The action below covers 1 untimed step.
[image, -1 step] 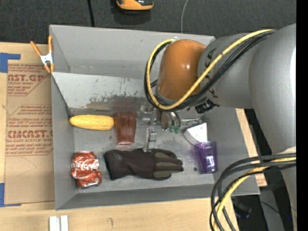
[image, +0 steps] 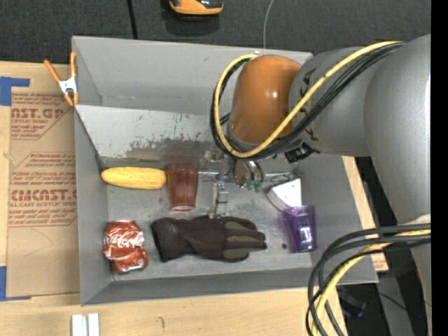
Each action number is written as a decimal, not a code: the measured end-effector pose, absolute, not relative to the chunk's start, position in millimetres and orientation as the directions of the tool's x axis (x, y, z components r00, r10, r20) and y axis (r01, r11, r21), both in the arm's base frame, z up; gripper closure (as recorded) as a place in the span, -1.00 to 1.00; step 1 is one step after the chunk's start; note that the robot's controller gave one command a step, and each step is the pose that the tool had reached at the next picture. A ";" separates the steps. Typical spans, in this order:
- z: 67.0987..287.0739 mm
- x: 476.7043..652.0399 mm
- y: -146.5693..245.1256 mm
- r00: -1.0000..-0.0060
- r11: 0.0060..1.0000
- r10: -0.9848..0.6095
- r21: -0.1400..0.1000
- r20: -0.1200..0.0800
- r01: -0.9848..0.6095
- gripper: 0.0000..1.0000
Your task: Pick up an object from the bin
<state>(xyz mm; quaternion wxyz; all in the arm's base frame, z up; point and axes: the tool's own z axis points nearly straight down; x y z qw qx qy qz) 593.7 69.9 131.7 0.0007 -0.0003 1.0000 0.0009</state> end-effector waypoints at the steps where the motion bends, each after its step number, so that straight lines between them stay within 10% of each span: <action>1: 84.5 524.3 37.8 -0.995 0.995 -0.101 0.000 -0.003 -0.101 -1.00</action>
Offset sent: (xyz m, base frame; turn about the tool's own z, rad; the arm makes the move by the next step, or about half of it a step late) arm -0.1109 -0.0239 0.0137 -0.3152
